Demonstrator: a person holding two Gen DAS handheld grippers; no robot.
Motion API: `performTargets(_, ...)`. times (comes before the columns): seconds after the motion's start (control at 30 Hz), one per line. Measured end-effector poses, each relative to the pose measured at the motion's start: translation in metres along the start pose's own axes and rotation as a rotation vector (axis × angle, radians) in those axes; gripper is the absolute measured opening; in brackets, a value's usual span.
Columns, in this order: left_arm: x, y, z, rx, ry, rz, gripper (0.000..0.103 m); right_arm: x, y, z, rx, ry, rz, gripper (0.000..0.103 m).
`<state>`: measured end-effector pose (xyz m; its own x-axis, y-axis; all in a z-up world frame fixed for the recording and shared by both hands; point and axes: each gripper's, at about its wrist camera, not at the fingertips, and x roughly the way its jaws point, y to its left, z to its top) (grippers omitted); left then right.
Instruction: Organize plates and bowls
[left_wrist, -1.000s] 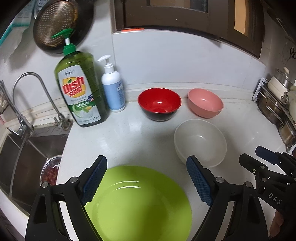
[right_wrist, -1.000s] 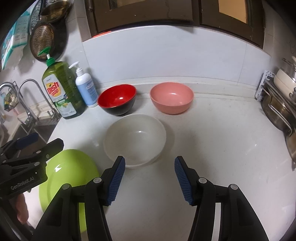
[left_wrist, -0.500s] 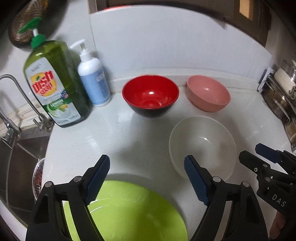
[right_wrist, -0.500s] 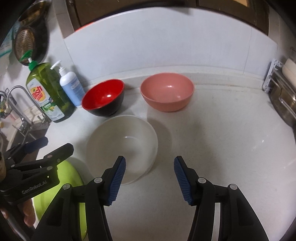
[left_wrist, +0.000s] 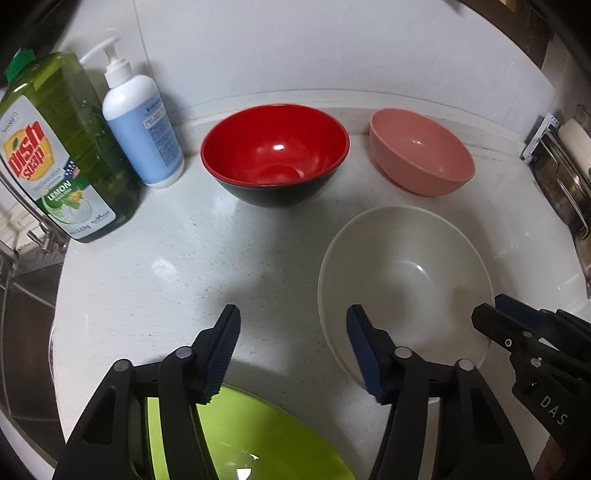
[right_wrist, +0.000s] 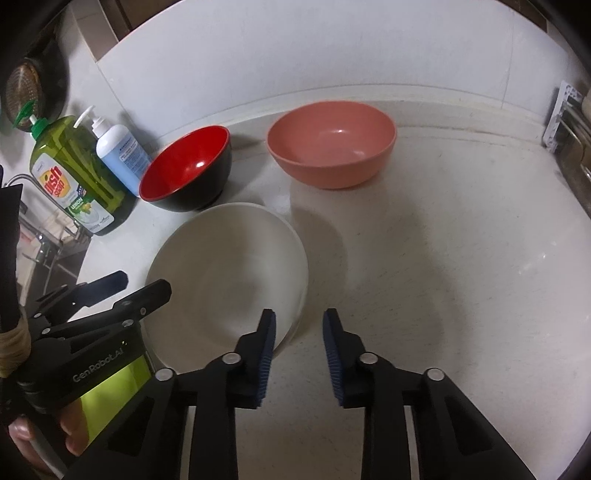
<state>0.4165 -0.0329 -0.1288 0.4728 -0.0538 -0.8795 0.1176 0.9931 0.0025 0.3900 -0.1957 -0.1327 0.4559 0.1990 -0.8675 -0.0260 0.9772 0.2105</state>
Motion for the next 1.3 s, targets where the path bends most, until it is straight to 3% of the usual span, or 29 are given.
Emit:
performTargets(0.17, 0.007, -0.003, 0.002, 0.009, 0.025, -0.034, 0.036, 0.005, 0.001, 0.004, 0.003, 0.009, 0.014, 0.015)
performTargets(0.43, 0.009, -0.010, 0.002, 0.015, 0.059, -0.085, 0.013, 0.003, 0.002, 0.007, 0.011, 0.001, 0.011, 0.012)
performTargets(0.83, -0.023, -0.020, -0.003, 0.034, 0.009, -0.097, 0.012, -0.021, -0.006, 0.004, 0.032, -0.019, 0.007, 0.011)
performTargets(1.07, -0.053, -0.037, -0.013, 0.061, -0.032, -0.118, 0.013, -0.045, -0.016, -0.010, 0.049, -0.026, -0.006, 0.011)
performTargets(1.3, -0.067, -0.062, -0.030, 0.101, -0.022, -0.158, 0.013, -0.070, -0.034, -0.032, 0.069, -0.041, -0.045, 0.011)
